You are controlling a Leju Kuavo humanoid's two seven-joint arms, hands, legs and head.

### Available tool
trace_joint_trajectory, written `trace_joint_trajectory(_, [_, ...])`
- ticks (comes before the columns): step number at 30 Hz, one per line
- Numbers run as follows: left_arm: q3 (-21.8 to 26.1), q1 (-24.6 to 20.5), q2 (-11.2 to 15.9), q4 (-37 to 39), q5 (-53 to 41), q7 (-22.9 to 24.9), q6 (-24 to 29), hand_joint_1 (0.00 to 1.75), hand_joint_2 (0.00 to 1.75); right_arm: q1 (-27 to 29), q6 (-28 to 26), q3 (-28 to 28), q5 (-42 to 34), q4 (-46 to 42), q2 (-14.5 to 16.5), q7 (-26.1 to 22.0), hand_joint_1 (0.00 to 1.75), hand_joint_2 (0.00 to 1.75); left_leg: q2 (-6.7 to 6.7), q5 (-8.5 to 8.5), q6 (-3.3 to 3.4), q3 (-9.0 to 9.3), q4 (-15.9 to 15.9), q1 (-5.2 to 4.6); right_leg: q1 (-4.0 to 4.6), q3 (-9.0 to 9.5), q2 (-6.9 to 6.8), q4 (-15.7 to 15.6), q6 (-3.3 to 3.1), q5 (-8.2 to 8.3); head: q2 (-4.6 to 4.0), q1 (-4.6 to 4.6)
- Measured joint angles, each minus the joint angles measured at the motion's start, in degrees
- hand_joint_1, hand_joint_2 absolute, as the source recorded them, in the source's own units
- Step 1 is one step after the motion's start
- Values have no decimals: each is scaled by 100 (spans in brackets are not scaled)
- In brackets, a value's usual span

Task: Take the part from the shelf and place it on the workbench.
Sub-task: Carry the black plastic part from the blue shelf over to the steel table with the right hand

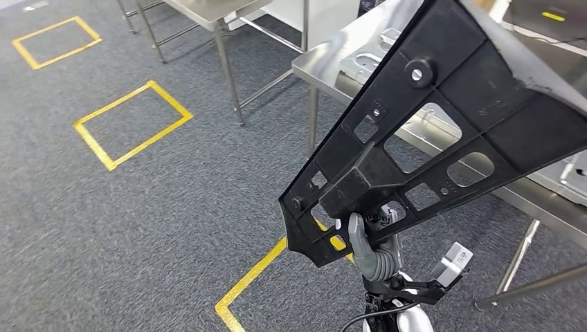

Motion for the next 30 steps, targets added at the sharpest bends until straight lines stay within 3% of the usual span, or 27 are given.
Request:
trace_joint_trajectory(2, [0,-5,8,0,-8,-9,0,0,175,-4,3,-2,6,-2,1,1,175,175,-268,330,49,330,-772,14,-3,-15,134,20,27,-1,0,3])
trace_joint_trajectory(4, [0,-6,14,0,-30,-15,-1,0,175,-6,5,-3,20,-3,7,2,175,175,-445,394,93,463,-1095,8,-21,-61,253,24,94,22,1,4])
trace_joint_trajectory(6, [0,-13,13,0,-54,-16,-5,0,175,3,7,-3,32,-6,11,3,175,175,-344,420,147,471,-1132,9,-34,-94,350,10,179,53,1,4])
trace_joint_trajectory(8, [0,-20,14,-1,-62,-17,-15,0,175,9,10,-4,41,-13,11,2,175,175,-209,466,229,487,-1194,33,-11,-165,156,142,236,-46,1,20])
trace_joint_trajectory(10, [1,-16,20,-2,-62,-18,-24,0,175,4,12,-5,45,-16,11,2,175,175,-62,488,286,487,-1228,28,-1,-421,-185,686,262,-376,0,45])
trace_joint_trajectory(12, [2,-1,27,-2,-61,-4,-26,0,175,9,13,-6,45,-13,11,3,175,175,98,482,304,475,-1224,8,-19,-745,-311,1381,283,-678,0,56])
trace_joint_trajectory(13, [2,2,28,-2,-62,7,-23,0,175,17,13,-7,44,-10,11,3,175,175,178,477,303,473,-1220,3,-24,-806,-331,1529,289,-692,1,57])
trace_joint_trajectory(14, [2,1,27,-2,-62,20,-20,0,175,24,14,-7,44,-7,11,3,175,175,250,471,297,474,-1216,1,-24,-750,-352,1450,290,-595,1,57])
trace_joint_trajectory(15, [2,-2,23,-2,-63,30,-15,0,175,27,15,-7,43,-5,11,3,175,175,314,461,285,480,-1209,0,-22,-582,-392,1158,283,-420,0,57])
trace_joint_trajectory(17, [2,-4,14,-2,-63,38,-7,0,175,25,16,-7,44,-4,11,4,175,175,419,429,242,497,-1186,-18,16,-157,-599,378,241,-125,0,59])
trace_joint_trajectory(19, [1,-3,9,-2,-63,39,-1,0,175,22,17,-8,43,-4,11,2,175,175,517,402,188,507,-1166,-46,65,31,-725,-15,194,-47,1,54])
trace_joint_trajectory(21, [2,-11,8,-2,-63,40,2,0,175,29,17,-9,42,-5,11,0,175,175,620,385,133,521,-1164,-53,77,16,-626,-37,152,-40,0,50])
trace_joint_trajectory(22, [2,-17,8,-2,-63,40,2,0,175,33,16,-10,42,-6,11,0,175,175,590,352,100,525,-1140,-40,65,16,-567,-50,127,-28,0,52])
trace_joint_trajectory(24, [2,-22,8,-2,-65,43,5,0,175,31,16,-14,47,-7,16,-1,175,175,352,131,42,407,-834,-7,28,23,-472,-77,68,-1,0,48])
trace_joint_trajectory(25, [2,-18,8,-2,-66,45,8,0,175,30,13,-15,56,-4,21,0,175,175,196,-55,21,257,-501,7,16,23,-433,-80,47,5,0,45])
trace_joint_trajectory(27, [2,2,8,-2,-71,55,14,0,175,33,4,-17,80,4,28,4,175,175,72,-371,-7,-107,259,13,14,18,-353,-75,26,7,1,44])
trace_joint_trajectory(28, [2,12,8,-2,-73,58,15,0,175,35,1,-19,90,9,28,6,175,175,63,-395,-16,-218,464,14,15,20,-309,-69,24,6,1,44])
trace_joint_trajectory(29, [2,21,8,-2,-74,56,15,0,175,38,-1,-20,97,15,28,8,175,175,62,-298,-18,-227,443,15,15,23,-269,-60,27,3,0,44])
trace_joint_trajectory(30, [2,24,9,-2,-73,50,16,0,175,38,-1,-20,102,21,28,9,175,175,60,-103,-13,-128,194,18,12,29,-235,-48,35,-2,0,44])
